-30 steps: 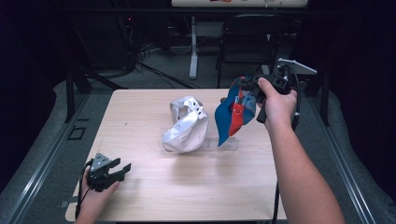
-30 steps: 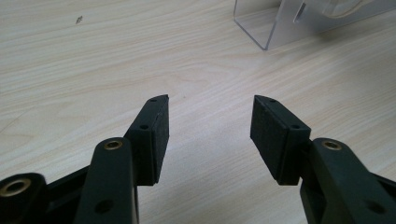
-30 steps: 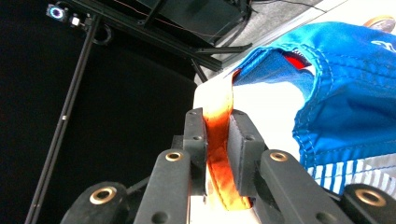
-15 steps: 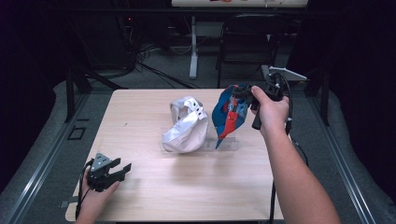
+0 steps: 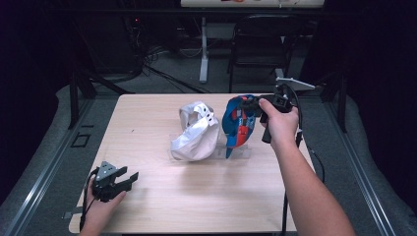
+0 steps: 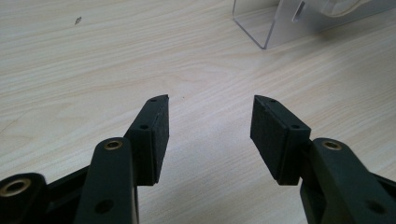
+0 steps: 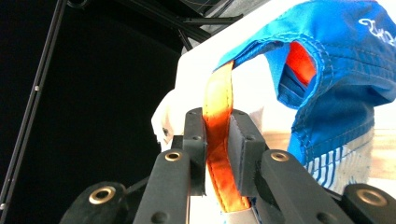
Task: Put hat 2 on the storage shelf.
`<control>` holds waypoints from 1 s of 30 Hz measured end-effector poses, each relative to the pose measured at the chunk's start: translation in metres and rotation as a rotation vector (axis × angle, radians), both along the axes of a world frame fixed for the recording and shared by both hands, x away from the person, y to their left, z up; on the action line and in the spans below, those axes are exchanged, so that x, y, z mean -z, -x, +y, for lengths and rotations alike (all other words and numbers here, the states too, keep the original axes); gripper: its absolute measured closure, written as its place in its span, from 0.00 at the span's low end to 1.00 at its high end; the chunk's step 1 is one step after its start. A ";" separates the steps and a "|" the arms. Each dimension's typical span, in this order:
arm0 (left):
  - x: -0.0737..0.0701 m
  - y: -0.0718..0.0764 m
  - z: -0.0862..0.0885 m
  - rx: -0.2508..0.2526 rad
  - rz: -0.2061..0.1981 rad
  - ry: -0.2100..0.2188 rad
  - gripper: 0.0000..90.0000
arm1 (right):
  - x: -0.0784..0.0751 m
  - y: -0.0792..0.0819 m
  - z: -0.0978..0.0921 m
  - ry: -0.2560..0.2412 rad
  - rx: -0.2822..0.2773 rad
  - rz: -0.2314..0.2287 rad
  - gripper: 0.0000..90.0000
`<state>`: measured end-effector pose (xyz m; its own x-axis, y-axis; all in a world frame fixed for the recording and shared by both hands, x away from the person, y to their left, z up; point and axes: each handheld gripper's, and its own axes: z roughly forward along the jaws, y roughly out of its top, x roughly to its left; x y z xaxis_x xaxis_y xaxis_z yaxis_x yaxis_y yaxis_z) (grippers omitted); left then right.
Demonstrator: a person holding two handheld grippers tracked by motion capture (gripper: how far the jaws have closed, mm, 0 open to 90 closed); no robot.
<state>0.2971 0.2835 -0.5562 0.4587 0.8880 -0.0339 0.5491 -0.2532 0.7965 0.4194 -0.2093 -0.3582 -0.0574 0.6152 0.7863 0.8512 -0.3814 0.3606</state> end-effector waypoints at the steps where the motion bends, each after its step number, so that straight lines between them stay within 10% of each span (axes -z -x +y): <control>1: 0.000 0.000 0.000 0.000 0.000 0.000 0.53 | 0.001 0.000 0.000 0.004 -0.004 0.000 0.87; 30: 0.000 0.000 0.000 -0.001 0.000 0.002 0.53 | 0.012 0.008 -0.013 0.015 0.005 0.013 0.83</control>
<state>0.2972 0.2835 -0.5563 0.4582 0.8881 -0.0360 0.5493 -0.2511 0.7970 0.4114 -0.2223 -0.3704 -0.0439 0.6274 0.7775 0.8541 -0.3802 0.3550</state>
